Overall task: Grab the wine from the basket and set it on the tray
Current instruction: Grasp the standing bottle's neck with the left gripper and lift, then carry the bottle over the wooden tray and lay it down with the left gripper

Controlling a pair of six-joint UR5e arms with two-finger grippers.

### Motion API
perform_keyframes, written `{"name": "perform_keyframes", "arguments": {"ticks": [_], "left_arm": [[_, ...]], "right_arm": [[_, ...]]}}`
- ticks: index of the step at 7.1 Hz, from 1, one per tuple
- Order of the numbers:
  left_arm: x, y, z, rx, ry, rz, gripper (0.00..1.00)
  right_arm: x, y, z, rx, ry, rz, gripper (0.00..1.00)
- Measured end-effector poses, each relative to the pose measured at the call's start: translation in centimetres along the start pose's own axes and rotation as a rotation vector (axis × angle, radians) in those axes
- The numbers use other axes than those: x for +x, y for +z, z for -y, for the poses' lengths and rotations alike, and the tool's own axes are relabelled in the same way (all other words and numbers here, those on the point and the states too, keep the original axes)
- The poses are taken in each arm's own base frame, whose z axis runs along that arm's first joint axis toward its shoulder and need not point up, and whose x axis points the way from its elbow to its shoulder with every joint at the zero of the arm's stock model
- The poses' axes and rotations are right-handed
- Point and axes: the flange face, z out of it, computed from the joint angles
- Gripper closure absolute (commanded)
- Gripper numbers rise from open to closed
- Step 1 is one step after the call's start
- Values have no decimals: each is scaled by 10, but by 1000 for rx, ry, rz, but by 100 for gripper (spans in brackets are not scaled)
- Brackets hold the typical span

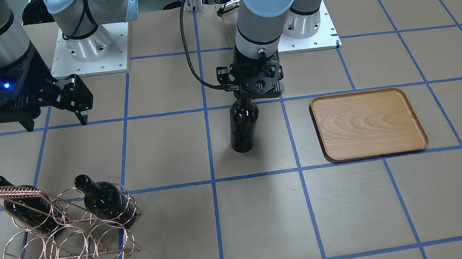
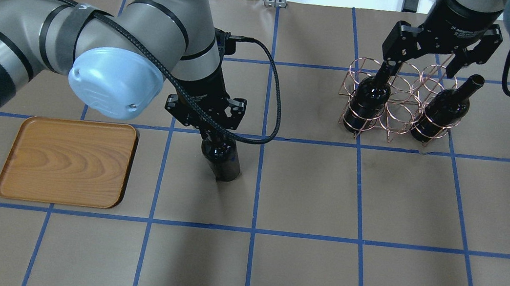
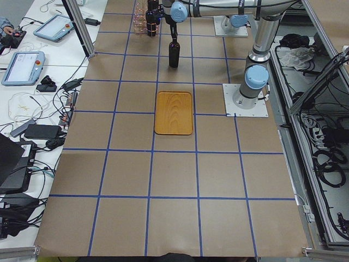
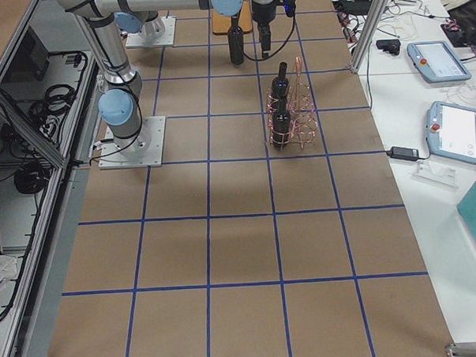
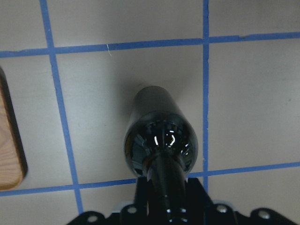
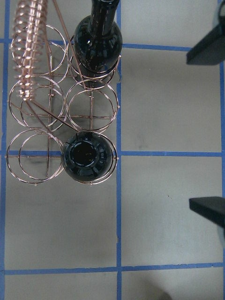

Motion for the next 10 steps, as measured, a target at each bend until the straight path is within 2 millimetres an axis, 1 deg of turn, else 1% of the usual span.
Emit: {"name": "perform_keyframes", "arguments": {"ticks": [1,2,4,5,6,7,8,9,10], "left_arm": [[-20,-8,2,20,33,53,92],[-43,-23,2,46,39,86,92],[-100,-58,-3,105,39,103,92],[-132,-73,-8,125,34,107,92],[-170,-78,-12,121,16,107,92],[-217,-76,-18,102,14,105,92],[-260,-74,-33,84,20,100,93],[-291,-66,-49,58,24,87,95],[-311,-54,-62,35,26,71,95]], "right_arm": [[-1,0,0,0,-1,1,0],[-1,0,-1,0,-2,3,0],[-1,0,-1,-1,-2,4,0],[-1,0,-1,-1,-2,5,0],[-2,0,-1,0,-2,7,0],[-2,1,-1,0,-3,8,0],[-2,1,-1,-1,-3,8,0],[-2,1,-1,-1,-3,10,0],[-2,1,-1,-2,-3,10,0]]}}
